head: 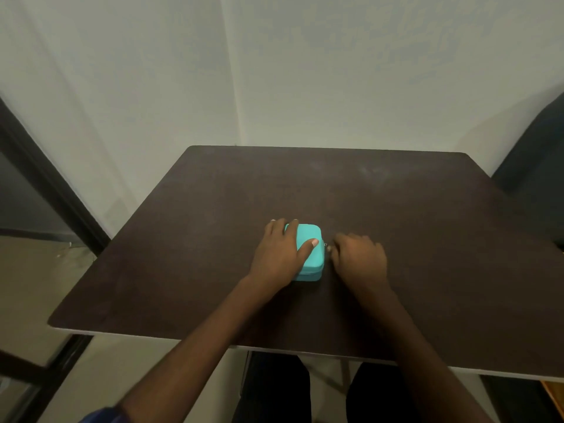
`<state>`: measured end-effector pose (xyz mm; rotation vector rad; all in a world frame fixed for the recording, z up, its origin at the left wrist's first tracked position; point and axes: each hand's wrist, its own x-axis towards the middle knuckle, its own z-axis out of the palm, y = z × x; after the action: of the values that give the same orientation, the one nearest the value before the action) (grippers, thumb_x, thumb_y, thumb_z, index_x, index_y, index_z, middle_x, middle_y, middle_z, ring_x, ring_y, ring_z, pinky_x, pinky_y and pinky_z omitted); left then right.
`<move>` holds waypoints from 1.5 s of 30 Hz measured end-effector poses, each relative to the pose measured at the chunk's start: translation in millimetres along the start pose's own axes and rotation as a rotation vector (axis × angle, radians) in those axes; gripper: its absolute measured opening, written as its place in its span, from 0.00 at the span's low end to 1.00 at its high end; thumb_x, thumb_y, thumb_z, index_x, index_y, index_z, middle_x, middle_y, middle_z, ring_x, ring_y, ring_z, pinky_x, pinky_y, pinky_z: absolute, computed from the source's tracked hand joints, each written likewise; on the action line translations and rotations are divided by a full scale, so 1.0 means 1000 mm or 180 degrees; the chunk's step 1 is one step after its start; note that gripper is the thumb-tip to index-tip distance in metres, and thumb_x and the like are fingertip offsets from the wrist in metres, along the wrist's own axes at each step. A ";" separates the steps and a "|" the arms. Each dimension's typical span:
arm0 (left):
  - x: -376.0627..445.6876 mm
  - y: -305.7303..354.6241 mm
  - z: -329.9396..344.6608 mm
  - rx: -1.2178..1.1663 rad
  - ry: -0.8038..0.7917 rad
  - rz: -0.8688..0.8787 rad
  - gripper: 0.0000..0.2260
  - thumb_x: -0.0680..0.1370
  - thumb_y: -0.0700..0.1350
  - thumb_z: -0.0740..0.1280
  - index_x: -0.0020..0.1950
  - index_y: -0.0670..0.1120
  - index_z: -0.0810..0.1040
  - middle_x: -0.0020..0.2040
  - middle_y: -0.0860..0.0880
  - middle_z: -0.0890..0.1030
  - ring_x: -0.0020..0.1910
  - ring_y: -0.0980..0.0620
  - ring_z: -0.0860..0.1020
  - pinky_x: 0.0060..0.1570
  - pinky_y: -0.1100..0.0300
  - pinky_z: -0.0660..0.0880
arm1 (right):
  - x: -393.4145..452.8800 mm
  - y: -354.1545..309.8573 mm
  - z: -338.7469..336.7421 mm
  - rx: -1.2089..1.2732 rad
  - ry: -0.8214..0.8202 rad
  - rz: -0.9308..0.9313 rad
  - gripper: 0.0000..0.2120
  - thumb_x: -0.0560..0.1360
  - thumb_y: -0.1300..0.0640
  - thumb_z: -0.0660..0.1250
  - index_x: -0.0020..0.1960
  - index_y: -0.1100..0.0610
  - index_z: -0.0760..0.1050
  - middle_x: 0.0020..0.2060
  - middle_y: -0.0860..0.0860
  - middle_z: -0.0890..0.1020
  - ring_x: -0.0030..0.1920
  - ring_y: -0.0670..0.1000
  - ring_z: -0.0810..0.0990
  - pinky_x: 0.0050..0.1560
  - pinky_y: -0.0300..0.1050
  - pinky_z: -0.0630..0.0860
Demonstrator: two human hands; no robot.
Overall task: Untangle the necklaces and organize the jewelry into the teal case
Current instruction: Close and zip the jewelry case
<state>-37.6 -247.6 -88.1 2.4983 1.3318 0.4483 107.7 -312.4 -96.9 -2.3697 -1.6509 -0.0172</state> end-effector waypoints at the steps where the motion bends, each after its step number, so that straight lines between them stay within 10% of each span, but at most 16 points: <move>1: 0.000 0.000 0.000 0.0005 -0.0013 -0.0008 0.28 0.79 0.60 0.54 0.74 0.45 0.59 0.73 0.45 0.63 0.73 0.46 0.58 0.69 0.51 0.59 | 0.014 0.000 -0.004 -0.0033 -0.0083 -0.0063 0.09 0.79 0.50 0.56 0.47 0.53 0.72 0.41 0.50 0.77 0.44 0.52 0.75 0.50 0.49 0.72; 10: 0.000 0.002 -0.003 -0.0020 -0.0094 -0.0025 0.29 0.79 0.60 0.54 0.75 0.46 0.58 0.73 0.46 0.62 0.73 0.47 0.57 0.70 0.51 0.59 | 0.077 -0.016 -0.017 -0.0682 -0.0282 -0.1205 0.09 0.77 0.51 0.61 0.53 0.55 0.74 0.47 0.53 0.80 0.47 0.52 0.77 0.54 0.50 0.75; 20: 0.026 -0.017 -0.021 -0.0638 -0.0699 0.0267 0.20 0.78 0.54 0.61 0.71 0.56 0.67 0.67 0.46 0.70 0.66 0.48 0.67 0.66 0.52 0.65 | -0.061 -0.047 -0.017 0.2555 0.0285 0.0636 0.13 0.74 0.47 0.67 0.55 0.52 0.70 0.49 0.48 0.76 0.48 0.46 0.76 0.41 0.38 0.75; 25: 0.028 -0.016 -0.022 -0.0704 -0.0825 0.0228 0.19 0.78 0.56 0.60 0.69 0.58 0.69 0.68 0.47 0.71 0.64 0.49 0.70 0.62 0.55 0.66 | -0.088 -0.082 -0.007 0.2865 -0.0469 0.0829 0.38 0.72 0.42 0.67 0.75 0.50 0.52 0.76 0.52 0.51 0.73 0.52 0.59 0.70 0.49 0.65; 30: 0.017 -0.008 -0.017 -0.0151 -0.0189 -0.0178 0.19 0.81 0.54 0.54 0.73 0.54 0.65 0.65 0.44 0.75 0.61 0.46 0.73 0.60 0.53 0.70 | -0.077 -0.102 0.011 0.2703 -0.0410 0.0613 0.44 0.74 0.46 0.67 0.76 0.49 0.39 0.72 0.56 0.28 0.76 0.58 0.44 0.72 0.49 0.57; 40: -0.022 -0.029 -0.016 0.0107 -0.0434 -0.0229 0.27 0.81 0.57 0.49 0.77 0.52 0.44 0.68 0.40 0.68 0.63 0.46 0.71 0.60 0.53 0.70 | -0.029 -0.044 0.005 0.1939 -0.0303 -0.0342 0.23 0.79 0.60 0.60 0.73 0.51 0.61 0.71 0.60 0.67 0.67 0.55 0.71 0.66 0.42 0.66; 45: -0.025 -0.036 -0.014 0.0133 -0.0433 -0.0062 0.33 0.80 0.55 0.58 0.77 0.51 0.41 0.70 0.41 0.66 0.65 0.46 0.69 0.62 0.55 0.68 | -0.034 -0.048 0.017 0.1886 0.0157 -0.0462 0.23 0.78 0.63 0.62 0.71 0.53 0.64 0.67 0.62 0.71 0.63 0.58 0.76 0.64 0.47 0.72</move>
<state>-83.3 -248.1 -92.4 2.4975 1.3243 0.2436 49.1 -325.0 -109.2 -1.7913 -1.5321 0.3360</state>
